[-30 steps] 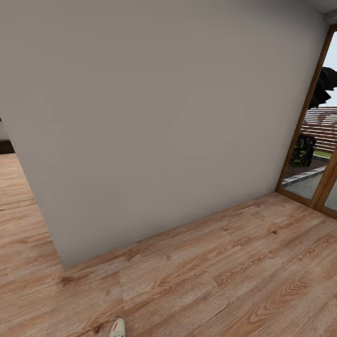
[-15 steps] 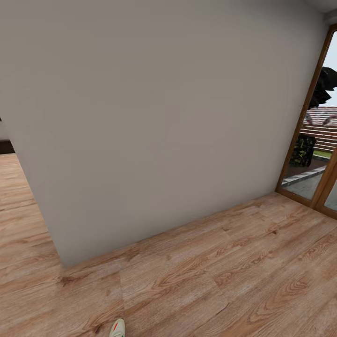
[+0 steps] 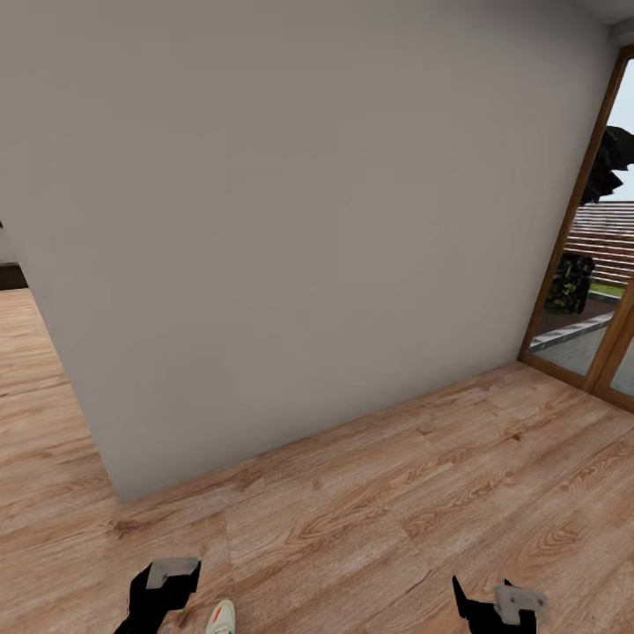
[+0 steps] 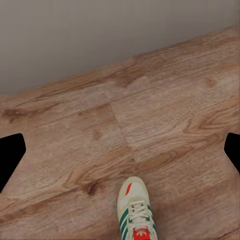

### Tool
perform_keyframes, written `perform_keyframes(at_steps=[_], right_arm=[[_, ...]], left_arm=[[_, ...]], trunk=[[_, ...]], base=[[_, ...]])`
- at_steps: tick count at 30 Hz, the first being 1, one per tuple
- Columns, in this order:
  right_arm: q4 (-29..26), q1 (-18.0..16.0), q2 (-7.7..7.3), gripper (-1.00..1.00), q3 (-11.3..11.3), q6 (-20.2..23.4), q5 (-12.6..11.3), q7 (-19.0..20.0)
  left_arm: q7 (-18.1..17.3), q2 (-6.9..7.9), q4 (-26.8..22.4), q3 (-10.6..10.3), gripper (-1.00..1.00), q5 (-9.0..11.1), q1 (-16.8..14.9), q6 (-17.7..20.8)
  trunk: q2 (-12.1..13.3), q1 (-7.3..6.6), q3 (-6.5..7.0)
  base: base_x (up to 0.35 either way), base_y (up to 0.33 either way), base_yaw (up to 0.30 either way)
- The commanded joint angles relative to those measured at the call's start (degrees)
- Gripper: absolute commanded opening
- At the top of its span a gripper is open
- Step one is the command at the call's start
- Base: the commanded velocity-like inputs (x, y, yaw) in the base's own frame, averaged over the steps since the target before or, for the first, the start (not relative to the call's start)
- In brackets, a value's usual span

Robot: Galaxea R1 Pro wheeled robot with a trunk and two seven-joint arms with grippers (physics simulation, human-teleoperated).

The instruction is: Pick up the two gym shoes and the two sandals from the corridor floor and place them onto the hallstand (shoe rack) in the corridor, making sure they are on the rack and not on the floor. Arrange them so the two gym shoes are next to each other and the two sandals are next to each other.

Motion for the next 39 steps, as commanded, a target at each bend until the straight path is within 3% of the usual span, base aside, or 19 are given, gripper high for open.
perform_keyframes(at_steps=[1,2,3,6,14,18,32,39], right_arm=[[-1.5,-0.3,-0.06,1.00,0.1,0.4,-0.6,0.0],[-3.0,-0.6,-0.14,1.00,0.1,1.1,-0.6,0.0],[-8.4,-2.1,-0.52,1.00,0.1,6.7,-0.5,0.0],[-13.1,-4.1,-0.69,1.00,0.0,14.1,-0.5,0.2],[-22.6,-7.7,-0.80,1.00,-0.2,25.9,-0.6,0.2],[-25.0,-8.1,-0.77,1.00,-0.3,27.7,-0.6,0.1],[-25.7,-8.2,-0.81,1.00,-0.2,28.3,-0.6,0.1],[-26.6,-8.2,-0.81,1.00,-0.1,28.3,-0.6,0.1]], left_arm=[[0.0,-0.01,0.1,0.1,1.00,0.0,-1.2,1.3],[0.0,0.00,0.1,0.1,1.00,-0.1,-2.3,2.7],[-0.2,0.01,0.3,-0.1,1.00,-0.3,-6.4,8.6],[-0.4,-0.21,0.3,-0.1,1.00,-0.3,-9.3,12.9],[-0.5,-0.43,0.3,-0.3,1.00,-0.5,-11.0,15.8],[-0.5,-0.24,0.3,-0.3,1.00,-0.5,-11.0,14.8],[-0.5,-0.25,-0.6,-0.5,1.00,-0.4,-10.9,13.2],[-0.7,-0.30,-0.5,-0.5,1.00,-0.4,-10.9,13.4]], trunk=[[0.0,0.00,-0.07],[0.0,0.00,-0.07],[0.0,0.00,-0.07],[0.0,0.00,-0.07],[0.0,0.00,-0.07],[0.0,0.00,-0.07],[0.0,0.00,-0.07],[-2.8,1.53,-1.33]], base=[[0.000,0.000,0.000],[0.000,0.000,0.000],[0.000,0.000,0.000],[0.000,0.000,0.000],[0.000,0.000,0.000],[0.000,0.000,0.000],[0.000,0.000,0.000],[0.000,0.000,0.000]])
